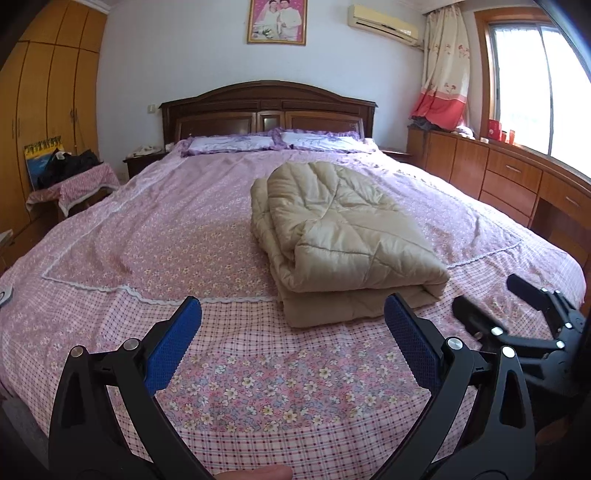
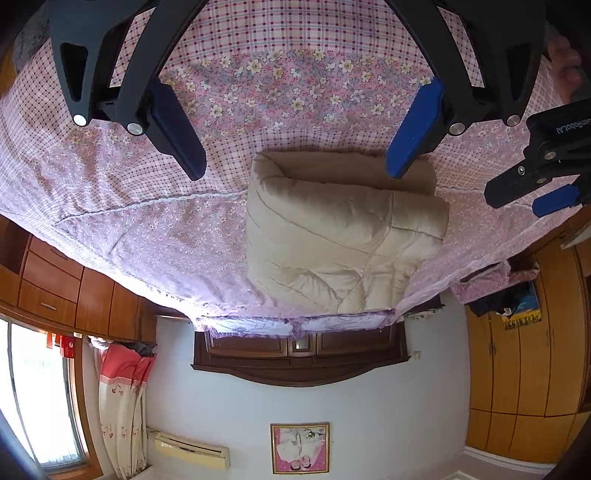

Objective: Fold large clothes

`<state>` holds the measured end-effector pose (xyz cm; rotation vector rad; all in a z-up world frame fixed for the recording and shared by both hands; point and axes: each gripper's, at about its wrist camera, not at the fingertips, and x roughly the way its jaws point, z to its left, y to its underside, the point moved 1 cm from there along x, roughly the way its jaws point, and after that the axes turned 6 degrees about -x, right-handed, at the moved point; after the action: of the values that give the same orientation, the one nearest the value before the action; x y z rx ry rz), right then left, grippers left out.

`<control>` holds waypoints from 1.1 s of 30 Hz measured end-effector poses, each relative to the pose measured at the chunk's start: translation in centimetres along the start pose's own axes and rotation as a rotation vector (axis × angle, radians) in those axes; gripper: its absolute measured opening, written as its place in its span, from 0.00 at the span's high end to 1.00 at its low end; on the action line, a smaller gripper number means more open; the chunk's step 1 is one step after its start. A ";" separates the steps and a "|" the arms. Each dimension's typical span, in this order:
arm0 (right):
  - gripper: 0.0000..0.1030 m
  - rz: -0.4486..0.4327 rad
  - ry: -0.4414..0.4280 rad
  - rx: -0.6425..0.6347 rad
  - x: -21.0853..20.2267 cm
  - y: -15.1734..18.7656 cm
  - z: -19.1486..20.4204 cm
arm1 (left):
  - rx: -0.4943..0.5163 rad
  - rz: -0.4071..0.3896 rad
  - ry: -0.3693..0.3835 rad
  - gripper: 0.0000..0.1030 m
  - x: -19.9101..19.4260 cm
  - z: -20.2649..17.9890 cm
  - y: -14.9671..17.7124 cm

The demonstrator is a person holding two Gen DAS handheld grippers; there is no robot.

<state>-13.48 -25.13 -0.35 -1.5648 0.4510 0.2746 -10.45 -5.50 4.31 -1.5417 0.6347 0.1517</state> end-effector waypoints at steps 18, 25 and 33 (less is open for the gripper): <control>0.08 0.010 -0.007 -0.021 0.0 0.2 1.3 | -0.035 0.017 0.010 0.04 0.3 1.2 -0.1; 0.08 0.006 -0.006 -0.021 -0.1 0.2 1.5 | -0.041 0.027 0.020 0.04 0.5 1.3 0.0; 0.08 0.001 -0.010 -0.025 -0.2 0.1 1.9 | -0.024 0.019 0.007 0.04 0.5 1.1 0.2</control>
<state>-13.52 -23.20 -0.41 -1.5869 0.4423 0.2898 -9.81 -4.60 3.82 -1.5600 0.6558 0.1687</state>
